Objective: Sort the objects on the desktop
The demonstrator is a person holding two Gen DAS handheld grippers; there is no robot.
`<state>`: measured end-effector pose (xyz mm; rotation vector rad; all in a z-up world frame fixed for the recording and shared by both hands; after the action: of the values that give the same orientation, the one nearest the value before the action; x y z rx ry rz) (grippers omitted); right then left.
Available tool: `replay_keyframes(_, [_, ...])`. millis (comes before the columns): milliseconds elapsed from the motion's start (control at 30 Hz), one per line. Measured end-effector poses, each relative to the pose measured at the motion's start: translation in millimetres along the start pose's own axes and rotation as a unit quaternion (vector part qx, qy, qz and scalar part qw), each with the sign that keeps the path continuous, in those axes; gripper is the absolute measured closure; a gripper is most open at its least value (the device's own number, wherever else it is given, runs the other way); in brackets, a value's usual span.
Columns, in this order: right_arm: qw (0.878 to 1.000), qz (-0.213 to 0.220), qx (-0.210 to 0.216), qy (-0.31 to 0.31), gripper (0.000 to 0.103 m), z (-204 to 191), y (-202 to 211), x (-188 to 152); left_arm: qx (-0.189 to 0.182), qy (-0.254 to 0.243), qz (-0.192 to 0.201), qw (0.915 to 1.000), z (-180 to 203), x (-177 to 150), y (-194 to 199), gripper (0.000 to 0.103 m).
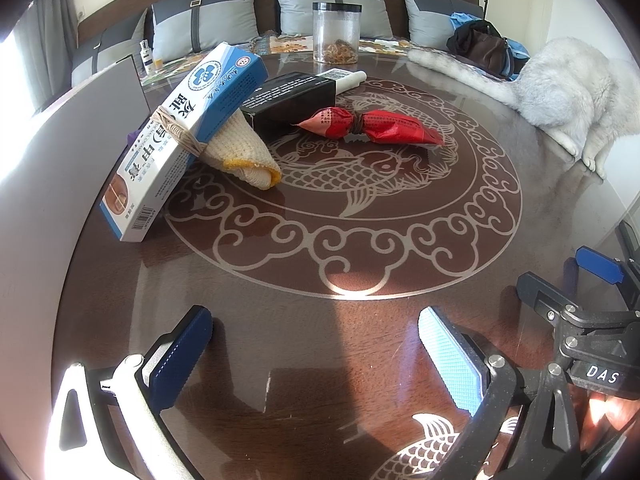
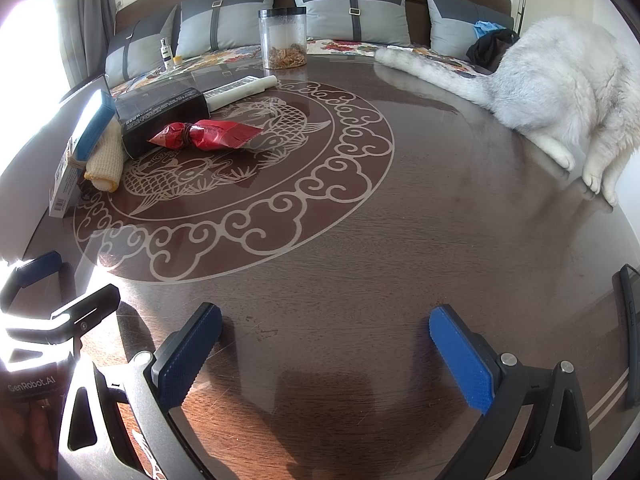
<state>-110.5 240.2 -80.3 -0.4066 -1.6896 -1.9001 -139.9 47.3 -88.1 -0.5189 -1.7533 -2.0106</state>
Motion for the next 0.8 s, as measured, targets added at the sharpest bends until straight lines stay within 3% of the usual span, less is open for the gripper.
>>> replay_keyframes(33, [1.000,0.000,0.000,0.000,0.000,0,0,0,0.003,-0.004,-0.004,1.0000,-1,0,3,0.000])
replay_keyframes(100, [1.000,0.000,0.000,0.000,0.000,0,0,0,0.018,-0.017,0.031,0.9992,-4,8,20,0.000])
replay_keyframes(200, [1.000,0.000,-0.001,-0.001,0.000,1,0,0,0.038,-0.028,0.097,0.9941,-10,43,47,0.000])
replay_keyframes(267, [1.000,0.000,-0.001,-0.001,0.000,1,0,0,0.048,-0.032,0.112,0.9920,-17,74,48,0.000])
replay_keyframes(367, [1.000,0.000,-0.001,-0.001,0.000,1,0,0,0.064,-0.054,0.074,0.9938,-27,107,17,0.000])
replay_keyframes(500, [1.000,0.000,-0.001,-0.001,0.000,1,0,0,0.088,-0.088,0.010,0.9921,-35,121,-35,0.000])
replay_keyframes(600, [1.000,0.000,-0.001,-0.001,0.000,1,0,0,0.055,-0.080,-0.001,0.9953,-37,127,-42,0.000])
replay_keyframes(667, [1.000,0.000,-0.001,-0.001,0.000,1,0,0,0.041,-0.059,0.001,0.9974,-35,132,-40,0.027])
replay_keyframes(700, [1.000,0.000,-0.001,-0.001,0.000,0,0,0,0.039,-0.051,0.001,0.9979,-34,133,-38,0.032])
replay_keyframes(767, [1.000,0.000,-0.001,-0.001,0.000,0,0,0,0.025,-0.034,-0.010,0.9991,-32,129,-34,0.062])
replay_keyframes(800, [1.000,0.000,-0.001,-0.001,0.000,1,0,0,0.025,-0.021,-0.018,0.9993,-32,126,-32,0.062])
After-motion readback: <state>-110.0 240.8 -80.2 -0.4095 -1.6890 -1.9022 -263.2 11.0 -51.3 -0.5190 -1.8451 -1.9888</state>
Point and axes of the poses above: each gripper's, at about its wrist camera, not at the fingertips, and y roughly against the way its jaws point, z to its right, x to its top, the point moved 1 cm from there along -y, roughly the way its jaws point, and after that the axes turned 14 degrees about y, right-handed, at the moved point
